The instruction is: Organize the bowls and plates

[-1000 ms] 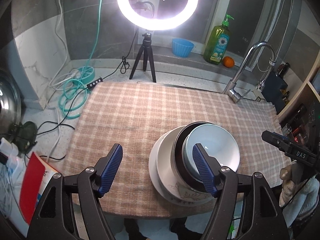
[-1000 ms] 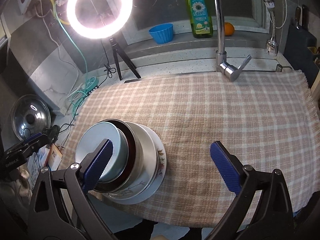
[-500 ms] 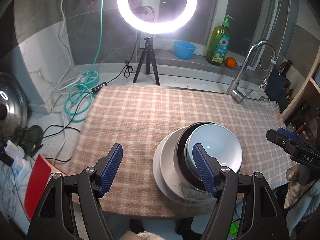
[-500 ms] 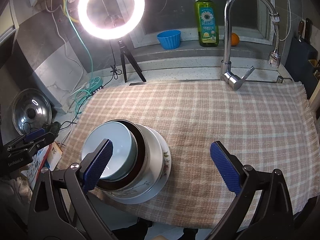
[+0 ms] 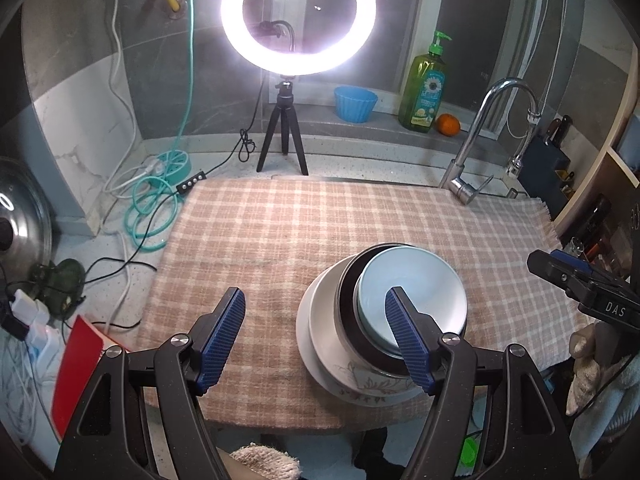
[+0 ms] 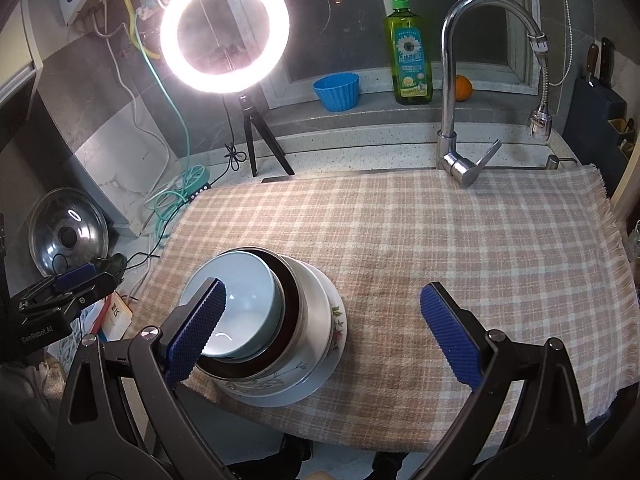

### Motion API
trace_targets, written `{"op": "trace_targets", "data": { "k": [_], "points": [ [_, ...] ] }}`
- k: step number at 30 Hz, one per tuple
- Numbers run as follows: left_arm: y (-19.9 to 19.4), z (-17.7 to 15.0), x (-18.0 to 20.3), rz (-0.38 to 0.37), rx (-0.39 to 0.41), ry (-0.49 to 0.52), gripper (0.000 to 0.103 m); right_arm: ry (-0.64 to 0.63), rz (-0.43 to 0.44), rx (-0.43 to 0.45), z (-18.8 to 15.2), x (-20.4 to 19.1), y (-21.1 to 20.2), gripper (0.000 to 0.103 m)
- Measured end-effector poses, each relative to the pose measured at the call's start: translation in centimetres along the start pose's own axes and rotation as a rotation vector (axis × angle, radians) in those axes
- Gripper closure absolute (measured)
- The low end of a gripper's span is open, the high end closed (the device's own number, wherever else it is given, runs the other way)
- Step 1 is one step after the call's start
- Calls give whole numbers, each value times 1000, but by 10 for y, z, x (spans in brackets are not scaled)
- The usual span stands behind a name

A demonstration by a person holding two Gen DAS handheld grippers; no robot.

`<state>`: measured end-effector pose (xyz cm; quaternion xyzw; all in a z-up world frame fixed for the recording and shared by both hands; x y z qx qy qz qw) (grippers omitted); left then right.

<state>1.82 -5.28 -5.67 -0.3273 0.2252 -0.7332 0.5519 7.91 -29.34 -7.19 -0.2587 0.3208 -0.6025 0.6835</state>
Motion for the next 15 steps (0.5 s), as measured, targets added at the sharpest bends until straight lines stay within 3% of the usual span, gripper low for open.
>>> {"op": "trace_targets", "data": {
  "k": [15],
  "points": [
    [2,-1,1,-18,1,-4,30,9,-7,-17,-8,4,3,3]
  ]
}}
Point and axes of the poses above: each gripper's, at about its wrist camera, not at the fingertips, and y roughly the way its jaws point, x to its right, z to its top, the point moved 3 cm from there along y, roughly the way its jaws point, and after that the axes turned 14 degrees about -z, right-handed, at the moved point
